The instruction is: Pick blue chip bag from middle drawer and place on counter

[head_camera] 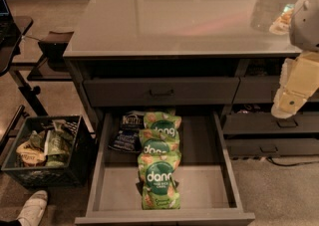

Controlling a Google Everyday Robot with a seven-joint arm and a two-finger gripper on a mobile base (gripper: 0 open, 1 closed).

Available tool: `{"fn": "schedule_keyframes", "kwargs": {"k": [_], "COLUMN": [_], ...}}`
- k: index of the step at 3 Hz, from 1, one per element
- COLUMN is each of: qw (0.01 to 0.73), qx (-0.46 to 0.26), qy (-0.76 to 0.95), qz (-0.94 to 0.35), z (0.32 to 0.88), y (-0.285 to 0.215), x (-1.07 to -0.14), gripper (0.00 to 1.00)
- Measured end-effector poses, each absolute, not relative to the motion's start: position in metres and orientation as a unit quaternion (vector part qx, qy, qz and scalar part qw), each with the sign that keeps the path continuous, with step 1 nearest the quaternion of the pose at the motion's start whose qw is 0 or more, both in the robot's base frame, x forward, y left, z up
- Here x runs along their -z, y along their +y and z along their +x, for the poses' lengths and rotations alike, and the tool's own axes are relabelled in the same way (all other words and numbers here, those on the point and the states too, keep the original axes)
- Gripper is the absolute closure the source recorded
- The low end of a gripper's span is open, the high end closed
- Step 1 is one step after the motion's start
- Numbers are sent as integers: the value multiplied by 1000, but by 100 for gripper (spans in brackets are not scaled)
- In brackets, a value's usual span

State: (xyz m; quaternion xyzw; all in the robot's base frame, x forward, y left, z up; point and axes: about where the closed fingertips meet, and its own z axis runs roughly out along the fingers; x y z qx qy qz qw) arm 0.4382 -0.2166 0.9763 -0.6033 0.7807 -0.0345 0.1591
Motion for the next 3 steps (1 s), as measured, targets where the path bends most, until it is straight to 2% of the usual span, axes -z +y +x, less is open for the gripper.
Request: {"fn": "schedule_keyframes", "kwargs": {"k": [2,3], "qw": [162,156], "qx": [35,2], "qy": [780,787], "qz": [-603,-597], "z": [444,465], "y": [-207,-188], "x": [-963,-902], "gripper": [0,0]}}
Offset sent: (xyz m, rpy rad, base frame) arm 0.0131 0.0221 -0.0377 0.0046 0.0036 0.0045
